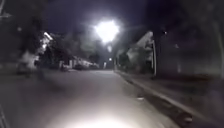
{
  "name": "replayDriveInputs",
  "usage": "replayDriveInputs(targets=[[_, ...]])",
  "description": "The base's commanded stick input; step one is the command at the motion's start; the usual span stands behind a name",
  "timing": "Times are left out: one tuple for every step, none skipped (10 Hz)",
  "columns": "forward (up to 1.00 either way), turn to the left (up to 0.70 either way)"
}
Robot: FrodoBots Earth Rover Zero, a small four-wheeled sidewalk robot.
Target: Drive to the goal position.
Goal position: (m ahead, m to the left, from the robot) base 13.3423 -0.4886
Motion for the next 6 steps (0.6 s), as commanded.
replayDriveInputs(targets=[[0.7,0.0],[0.7,-0.13],[0.7,-0.35],[0.7,-0.35],[0.7,0.0],[0.7,0.0]])
